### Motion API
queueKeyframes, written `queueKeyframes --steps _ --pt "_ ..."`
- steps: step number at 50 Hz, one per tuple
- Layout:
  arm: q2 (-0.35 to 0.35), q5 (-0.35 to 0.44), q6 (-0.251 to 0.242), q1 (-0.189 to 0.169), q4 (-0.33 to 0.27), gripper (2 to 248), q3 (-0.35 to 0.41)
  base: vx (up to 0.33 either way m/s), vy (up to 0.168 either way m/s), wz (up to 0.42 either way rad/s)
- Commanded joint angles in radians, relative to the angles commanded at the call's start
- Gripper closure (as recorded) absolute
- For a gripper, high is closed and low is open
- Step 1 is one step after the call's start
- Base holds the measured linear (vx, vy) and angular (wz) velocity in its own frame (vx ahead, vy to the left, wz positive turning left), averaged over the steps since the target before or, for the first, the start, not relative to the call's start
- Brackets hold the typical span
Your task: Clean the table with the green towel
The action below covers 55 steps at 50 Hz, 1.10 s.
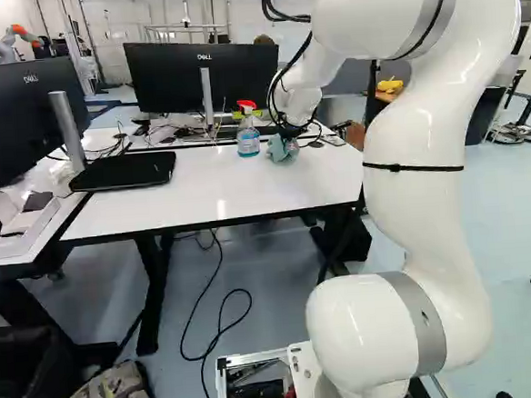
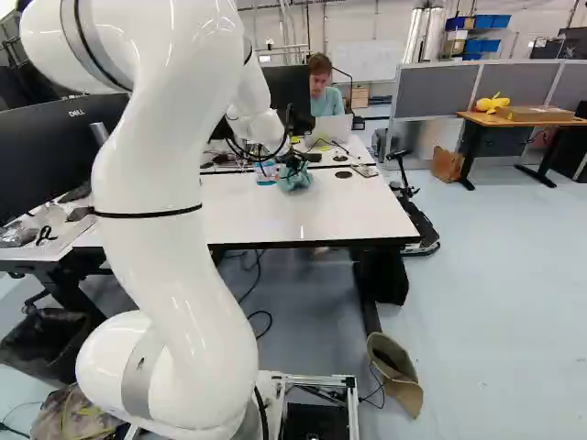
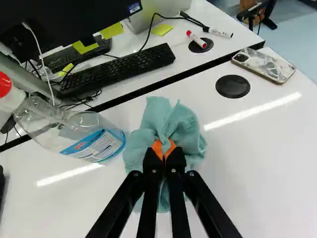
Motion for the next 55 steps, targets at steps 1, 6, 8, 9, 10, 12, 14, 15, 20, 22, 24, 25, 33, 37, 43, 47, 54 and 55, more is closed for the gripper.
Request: queueKeyframes --steps 1,6,8,9,10,12,14,15,20,22,24,25,33,37,43,47,54,55 --pt "-0.004 0.000 0.000 -0.002 -0.008 224 -0.005 0.000 0.000 0.000" --pt "-0.024 0.000 0.000 -0.012 -0.048 224 -0.030 0.000 0.000 0.000" --pt "-0.031 0.000 0.000 -0.015 -0.064 224 -0.039 0.000 0.000 0.000" --pt "-0.035 0.000 0.000 -0.017 -0.071 224 -0.044 0.000 0.000 0.000" --pt "-0.039 0.000 0.000 -0.019 -0.079 224 -0.049 0.000 0.000 0.000" --pt "-0.047 0.000 0.000 -0.023 -0.094 224 -0.060 0.000 0.000 0.000" --pt "-0.054 0.000 0.000 -0.026 -0.100 224 -0.069 0.000 0.000 0.000" --pt "-0.058 0.000 0.000 -0.028 -0.100 224 -0.073 0.000 0.000 0.000" --pt "-0.069 0.000 0.000 -0.037 -0.100 224 -0.088 0.000 0.000 0.000" --pt "-0.073 0.000 0.000 -0.040 -0.100 224 -0.091 0.000 0.000 0.000" --pt "-0.077 0.000 0.000 -0.042 -0.100 224 -0.095 0.000 0.000 0.000" --pt "-0.079 0.000 0.000 -0.042 -0.100 224 -0.096 0.000 0.000 0.000" --pt "-0.092 0.000 0.000 -0.042 -0.100 224 -0.097 0.000 0.000 0.000" --pt "-0.101 0.000 0.000 -0.042 -0.100 224 -0.099 0.000 0.000 0.000" --pt "-0.113 0.000 0.000 -0.042 -0.100 224 -0.101 0.000 0.000 0.000" --pt "-0.122 0.000 0.000 -0.042 -0.100 224 -0.102 0.000 0.000 0.000" --pt "-0.137 0.000 0.000 -0.042 -0.100 224 -0.105 0.000 0.000 0.000" --pt "-0.139 0.000 0.000 -0.042 -0.100 224 -0.105 0.000 0.000 0.000"
